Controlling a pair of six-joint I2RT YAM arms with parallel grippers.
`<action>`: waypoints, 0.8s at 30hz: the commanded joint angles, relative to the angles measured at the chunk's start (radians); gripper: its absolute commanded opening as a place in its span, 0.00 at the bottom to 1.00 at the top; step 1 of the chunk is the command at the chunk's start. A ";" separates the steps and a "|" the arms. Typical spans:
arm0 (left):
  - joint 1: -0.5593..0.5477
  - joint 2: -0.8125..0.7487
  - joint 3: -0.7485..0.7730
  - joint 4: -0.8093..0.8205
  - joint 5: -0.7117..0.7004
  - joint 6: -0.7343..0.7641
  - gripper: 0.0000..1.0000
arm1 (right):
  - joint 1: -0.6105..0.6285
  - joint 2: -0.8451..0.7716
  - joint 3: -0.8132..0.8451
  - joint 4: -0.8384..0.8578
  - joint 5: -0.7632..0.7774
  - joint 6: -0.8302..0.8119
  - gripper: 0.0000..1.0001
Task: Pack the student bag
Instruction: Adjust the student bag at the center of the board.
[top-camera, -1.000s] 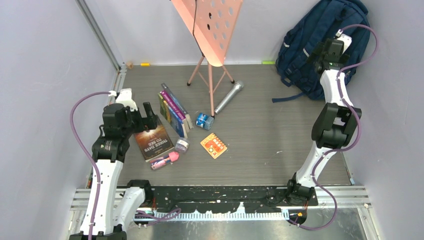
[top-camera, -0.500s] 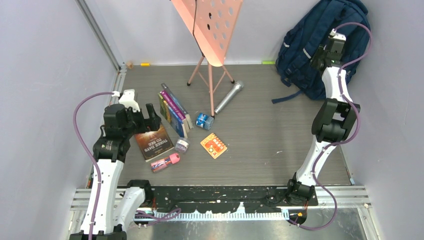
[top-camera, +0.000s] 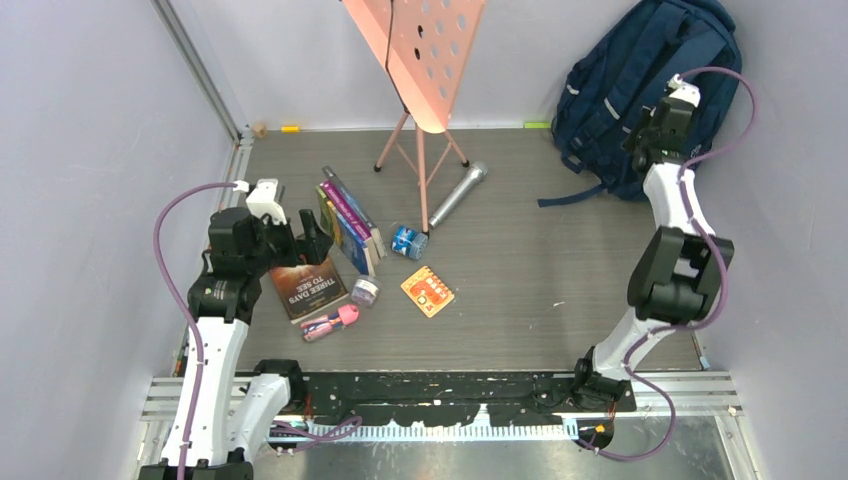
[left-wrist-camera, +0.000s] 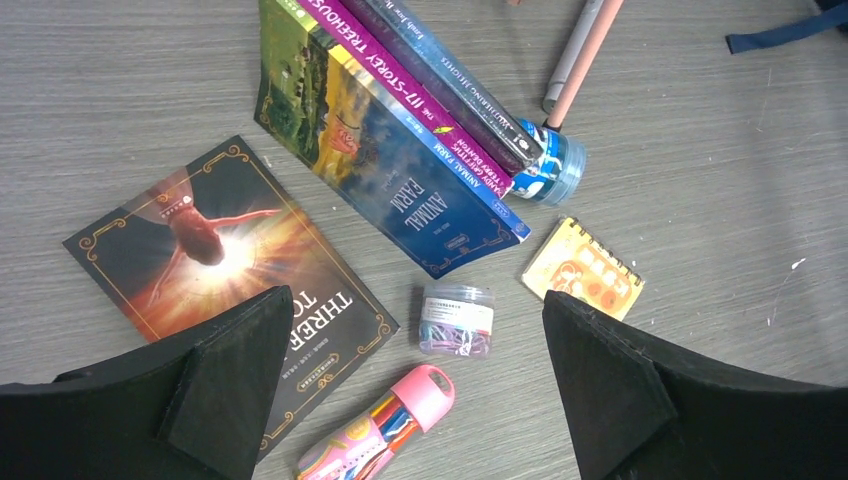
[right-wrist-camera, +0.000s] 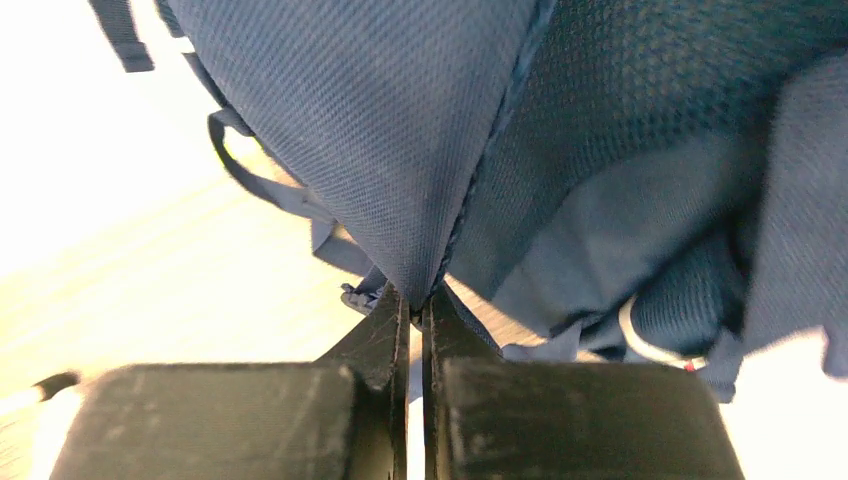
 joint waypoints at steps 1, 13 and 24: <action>0.003 -0.015 -0.005 0.050 0.055 0.023 0.99 | 0.032 -0.260 -0.138 0.190 0.043 0.086 0.00; -0.018 -0.020 -0.020 0.098 0.162 0.043 0.99 | 0.298 -0.702 -0.579 0.231 0.255 0.106 0.01; -0.037 -0.010 0.053 0.055 0.213 -0.064 0.99 | 0.374 -0.970 -0.686 0.045 0.161 0.131 0.00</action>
